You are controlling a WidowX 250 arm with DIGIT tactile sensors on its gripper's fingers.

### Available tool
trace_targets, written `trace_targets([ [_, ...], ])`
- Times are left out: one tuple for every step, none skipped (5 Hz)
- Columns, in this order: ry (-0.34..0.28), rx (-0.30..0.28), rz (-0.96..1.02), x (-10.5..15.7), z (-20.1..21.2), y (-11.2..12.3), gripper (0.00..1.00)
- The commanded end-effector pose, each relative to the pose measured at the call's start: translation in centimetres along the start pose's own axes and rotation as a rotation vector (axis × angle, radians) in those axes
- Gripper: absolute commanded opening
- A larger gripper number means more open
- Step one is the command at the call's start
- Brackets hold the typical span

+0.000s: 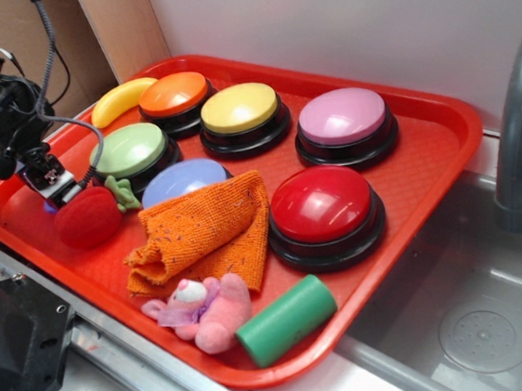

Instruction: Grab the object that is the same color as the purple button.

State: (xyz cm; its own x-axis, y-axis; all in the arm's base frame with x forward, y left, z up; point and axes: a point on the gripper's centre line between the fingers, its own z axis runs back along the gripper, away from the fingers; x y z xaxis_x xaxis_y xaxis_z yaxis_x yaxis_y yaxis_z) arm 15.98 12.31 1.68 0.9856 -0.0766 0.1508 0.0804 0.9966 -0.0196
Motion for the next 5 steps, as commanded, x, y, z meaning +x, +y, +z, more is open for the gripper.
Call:
trace_targets([
  [-0.001,0.024,0.024,-0.1,-0.2,0.6,0.0],
  [0.014,0.021,0.039,-0.2,-0.5,0.8,0.0],
  [0.024,0.051,0.055,-0.1,1.0,0.8,0.0],
  [0.101,0.114,0.174,0.8,4.3,0.4,0.0],
  [0.097,0.148,0.311,2.3,9.1,-0.7,0.0],
])
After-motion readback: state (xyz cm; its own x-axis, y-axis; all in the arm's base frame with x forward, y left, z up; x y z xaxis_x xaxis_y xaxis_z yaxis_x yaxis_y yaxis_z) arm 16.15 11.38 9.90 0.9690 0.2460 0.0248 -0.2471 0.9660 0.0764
